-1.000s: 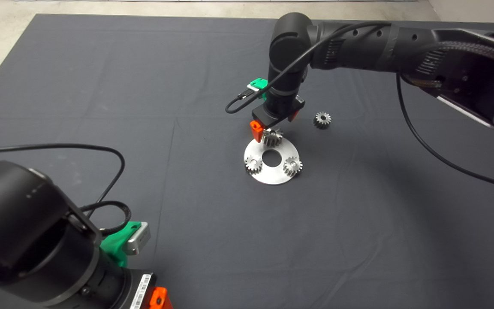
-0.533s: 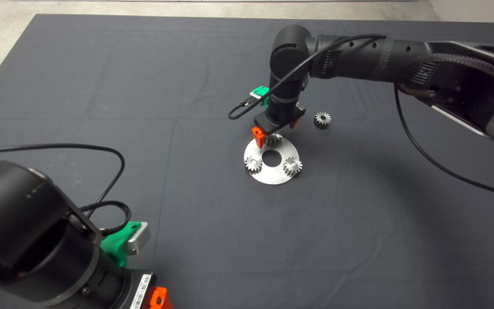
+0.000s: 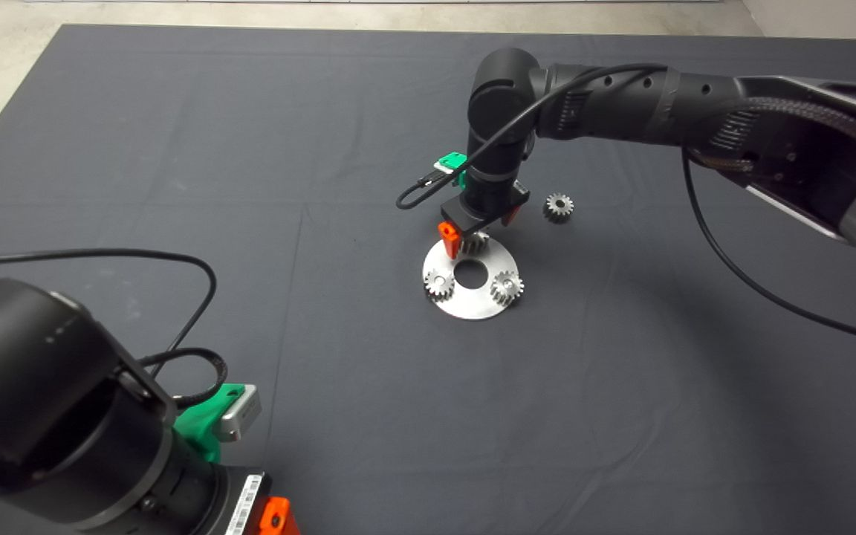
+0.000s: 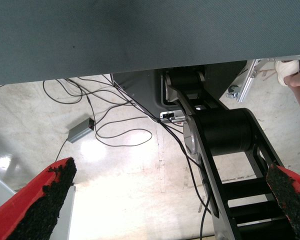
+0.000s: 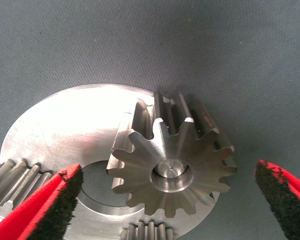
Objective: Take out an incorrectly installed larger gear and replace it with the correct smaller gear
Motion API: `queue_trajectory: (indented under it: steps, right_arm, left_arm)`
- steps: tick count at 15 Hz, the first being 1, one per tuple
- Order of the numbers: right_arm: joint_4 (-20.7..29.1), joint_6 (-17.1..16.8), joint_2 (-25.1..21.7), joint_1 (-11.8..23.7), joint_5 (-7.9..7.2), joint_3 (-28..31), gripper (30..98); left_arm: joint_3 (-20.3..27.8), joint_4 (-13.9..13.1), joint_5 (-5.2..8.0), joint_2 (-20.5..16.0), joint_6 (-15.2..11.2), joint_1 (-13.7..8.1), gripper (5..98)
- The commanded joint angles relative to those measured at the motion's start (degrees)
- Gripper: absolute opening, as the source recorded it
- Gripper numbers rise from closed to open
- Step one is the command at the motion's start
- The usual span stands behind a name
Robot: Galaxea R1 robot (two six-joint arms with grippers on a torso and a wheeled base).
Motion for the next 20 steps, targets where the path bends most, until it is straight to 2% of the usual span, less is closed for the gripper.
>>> queue_trajectory:
  steps: [1,3,4,7,9,11,12,16,17,18,20]
  right_arm:
    - [-2.89,-0.22,0.11,0.97,-5.45,0.01,90.1]
    - [-3.04,-0.22,0.20,0.93,-5.45,0.10,89.8]
    - [-3.12,-0.22,0.11,0.97,-5.45,0.04,85.6]
    - [-4.91,-0.22,0.20,0.80,-5.45,0.10,84.7]
    - [-6.29,-0.22,0.20,0.45,-5.36,0.10,80.6]
    - [-6.38,-0.30,0.11,0.45,-4.02,0.10,80.3]
    - [-6.36,-0.30,0.11,0.36,-3.60,0.02,77.0]
    - [-6.38,-0.17,0.11,0.36,-3.51,0.10,75.9]
    - [-6.38,-0.04,0.11,0.36,-3.51,0.10,73.3]
    - [-6.38,0.22,0.11,0.36,-3.17,0.01,70.3]
    - [-6.35,0.22,0.11,0.36,-2.28,0.10,70.0]
  left_arm:
    - [0.68,-1.00,-0.09,-0.03,-0.19,-0.26,98.1]
    - [0.68,-1.00,-0.01,-0.03,-0.19,-0.26,98.1]
    - [0.68,-1.00,-0.05,-0.03,-0.19,-0.26,98.1]
    - [0.68,-1.00,-0.09,-0.03,-0.19,-0.26,98.1]
    - [0.68,-1.00,-0.08,-0.03,-0.11,-0.26,98.1]
    - [0.62,-1.00,0.00,-0.03,-0.12,-0.26,98.1]
    - [0.68,-1.00,0.00,-0.03,-0.11,-0.26,98.1]
    - [0.68,-1.00,-0.05,-0.03,-0.19,-0.26,98.1]
    - [0.68,-1.00,-0.09,-0.03,-0.19,-0.26,98.1]
    - [0.68,-1.00,-0.09,-0.03,-0.19,-0.26,98.1]
    - [0.68,-1.00,-0.09,-0.03,-0.19,-0.26,98.1]
